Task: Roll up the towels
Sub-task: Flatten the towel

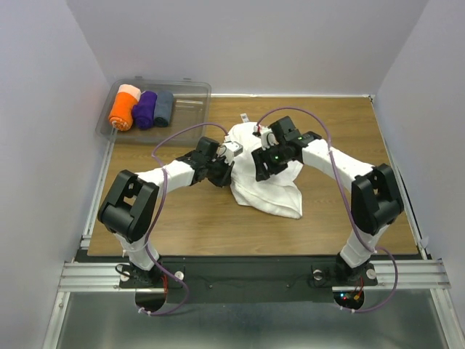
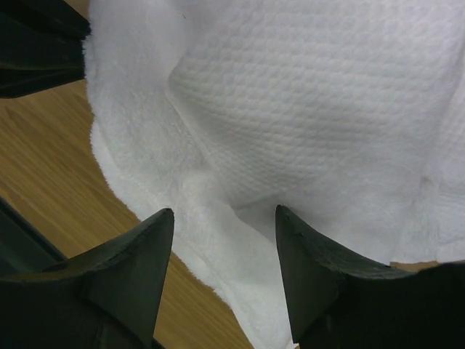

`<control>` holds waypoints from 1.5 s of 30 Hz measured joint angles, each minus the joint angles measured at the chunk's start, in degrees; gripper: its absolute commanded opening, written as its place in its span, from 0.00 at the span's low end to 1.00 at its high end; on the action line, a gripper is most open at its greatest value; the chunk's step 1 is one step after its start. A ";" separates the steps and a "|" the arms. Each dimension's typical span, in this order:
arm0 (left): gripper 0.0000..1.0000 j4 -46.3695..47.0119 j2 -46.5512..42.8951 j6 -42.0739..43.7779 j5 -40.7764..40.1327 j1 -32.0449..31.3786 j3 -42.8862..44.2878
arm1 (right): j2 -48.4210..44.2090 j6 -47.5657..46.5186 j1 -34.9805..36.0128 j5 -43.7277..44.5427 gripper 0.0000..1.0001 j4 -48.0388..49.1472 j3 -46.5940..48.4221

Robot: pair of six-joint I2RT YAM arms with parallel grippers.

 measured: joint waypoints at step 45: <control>0.00 4.17 -0.28 3.32 -5.53 0.63 1.40 | -7.21 1.38 -9.40 9.79 0.01 -0.33 4.94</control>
